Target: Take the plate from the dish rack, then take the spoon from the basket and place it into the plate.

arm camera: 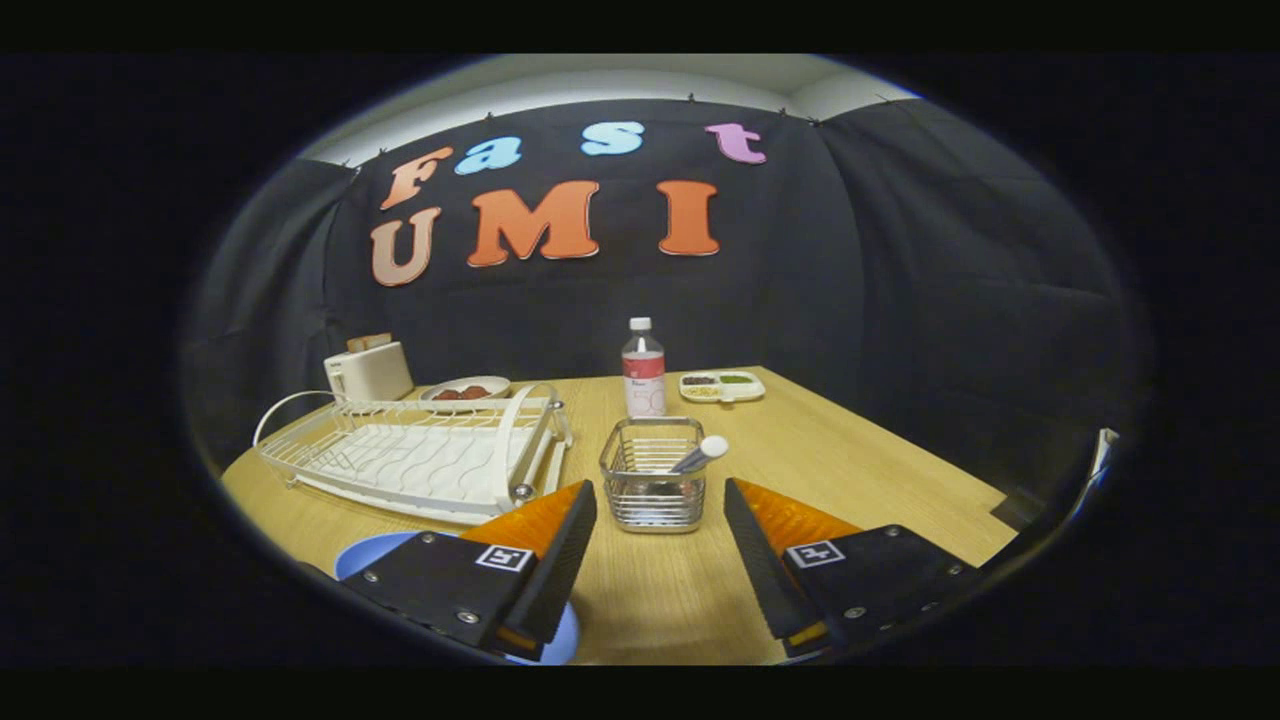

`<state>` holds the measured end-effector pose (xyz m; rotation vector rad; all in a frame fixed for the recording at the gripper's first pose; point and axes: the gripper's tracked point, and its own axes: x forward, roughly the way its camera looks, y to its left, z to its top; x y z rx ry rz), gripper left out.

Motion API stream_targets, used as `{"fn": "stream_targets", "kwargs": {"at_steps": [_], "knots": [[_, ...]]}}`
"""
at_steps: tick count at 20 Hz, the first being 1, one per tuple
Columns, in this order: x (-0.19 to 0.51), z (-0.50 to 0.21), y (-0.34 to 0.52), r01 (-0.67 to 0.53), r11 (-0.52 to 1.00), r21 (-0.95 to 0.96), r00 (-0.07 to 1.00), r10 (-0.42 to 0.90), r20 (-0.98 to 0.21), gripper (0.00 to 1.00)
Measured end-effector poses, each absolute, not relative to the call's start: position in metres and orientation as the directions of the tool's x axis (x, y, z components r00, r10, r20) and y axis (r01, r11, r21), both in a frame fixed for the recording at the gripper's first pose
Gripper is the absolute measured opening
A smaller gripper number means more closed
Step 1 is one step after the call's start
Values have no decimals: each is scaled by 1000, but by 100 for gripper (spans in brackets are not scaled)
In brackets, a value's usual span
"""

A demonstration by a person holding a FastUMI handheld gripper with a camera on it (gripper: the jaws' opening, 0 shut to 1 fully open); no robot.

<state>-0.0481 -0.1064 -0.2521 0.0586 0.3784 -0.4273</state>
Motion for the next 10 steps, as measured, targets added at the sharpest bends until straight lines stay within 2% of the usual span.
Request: {"fn": "stream_targets", "kwargs": {"at_steps": [3,7,8,10], "knots": [[-38,-244,-120,434,899,-60,844,-430,-321,68],[-22,-250,-125,438,897,-64,845,-435,-311,46],[-21,-253,-126,449,892,-59,838,-443,-320,34],[-15,-249,-119,432,902,-11,856,-414,-310,20]]}}
